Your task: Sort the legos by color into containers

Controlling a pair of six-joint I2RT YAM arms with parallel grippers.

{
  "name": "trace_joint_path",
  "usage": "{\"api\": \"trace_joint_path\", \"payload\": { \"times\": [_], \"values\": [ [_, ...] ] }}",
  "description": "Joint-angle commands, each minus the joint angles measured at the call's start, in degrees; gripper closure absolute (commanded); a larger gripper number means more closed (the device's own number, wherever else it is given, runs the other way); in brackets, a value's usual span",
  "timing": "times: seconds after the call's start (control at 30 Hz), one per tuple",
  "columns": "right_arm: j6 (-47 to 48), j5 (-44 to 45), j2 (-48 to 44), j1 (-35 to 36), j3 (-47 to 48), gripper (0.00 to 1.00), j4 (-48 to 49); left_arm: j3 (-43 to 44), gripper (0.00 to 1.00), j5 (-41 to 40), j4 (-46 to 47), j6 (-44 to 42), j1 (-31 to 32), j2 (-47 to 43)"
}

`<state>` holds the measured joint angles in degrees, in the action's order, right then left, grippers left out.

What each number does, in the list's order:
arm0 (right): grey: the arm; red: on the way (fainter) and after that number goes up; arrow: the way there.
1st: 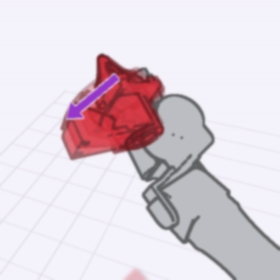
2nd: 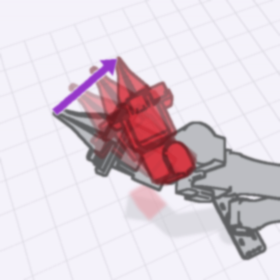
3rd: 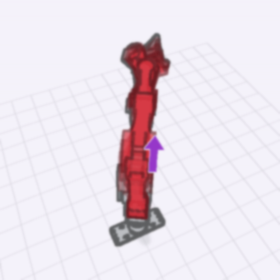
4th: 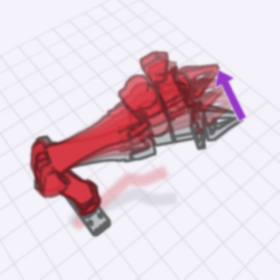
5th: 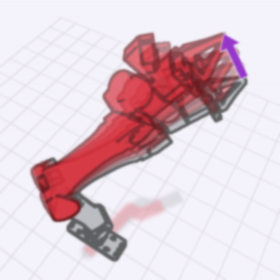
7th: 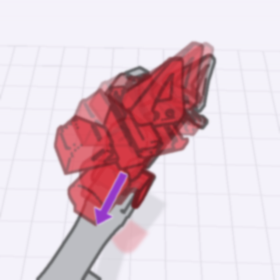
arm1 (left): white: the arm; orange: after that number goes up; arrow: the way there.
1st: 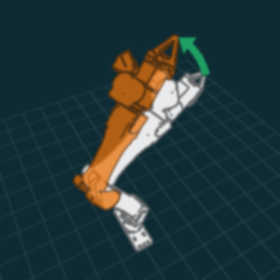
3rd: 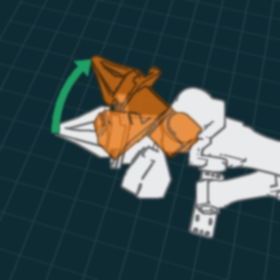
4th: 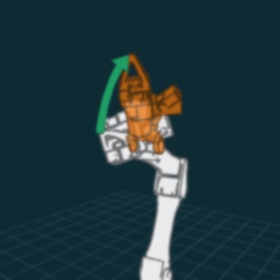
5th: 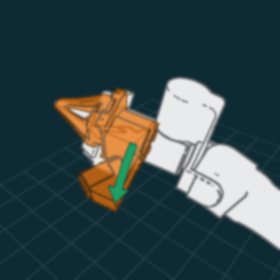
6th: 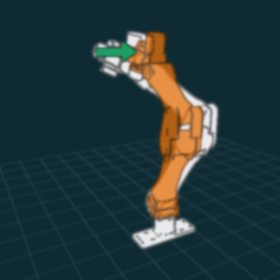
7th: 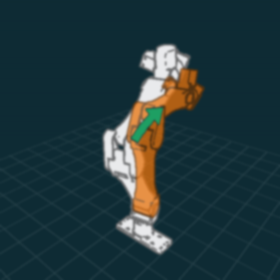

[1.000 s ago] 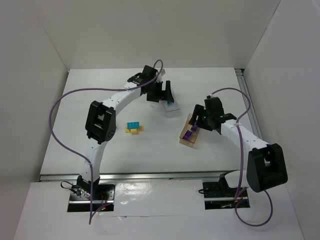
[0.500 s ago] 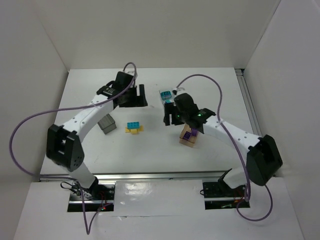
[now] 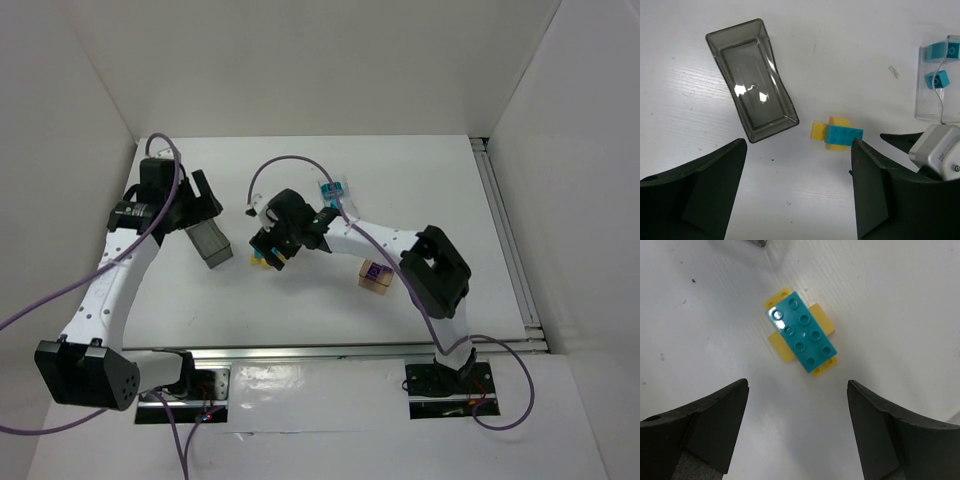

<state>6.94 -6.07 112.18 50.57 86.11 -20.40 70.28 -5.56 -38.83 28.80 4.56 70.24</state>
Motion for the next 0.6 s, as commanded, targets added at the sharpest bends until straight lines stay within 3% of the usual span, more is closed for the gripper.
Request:
{"api": "trace_joint_path", "payload": {
  "times": [0.0,0.23,0.47,0.57],
  "values": [
    [6.50,-1.41,3.90,-0.38,6.25,0.13,0.01,0.48,0.12,0.64,-2.22,-1.46,-2.70,-1.24],
    [7.74,1.85,8.93,0.15,8.64,0.13,1.06,-0.67,0.15,4.24,-2.22,-1.99,-4.56,-2.39],
    [7.21,0.53,11.83,-0.38,11.10,0.29,1.68,-2.34,0.20,5.39,-2.22,-1.99,-5.08,-2.39],
    [7.21,0.61,12.36,-0.38,11.62,0.30,2.21,-2.86,0.20,5.39,-1.69,-2.51,-5.08,-2.91]
  ]
}}
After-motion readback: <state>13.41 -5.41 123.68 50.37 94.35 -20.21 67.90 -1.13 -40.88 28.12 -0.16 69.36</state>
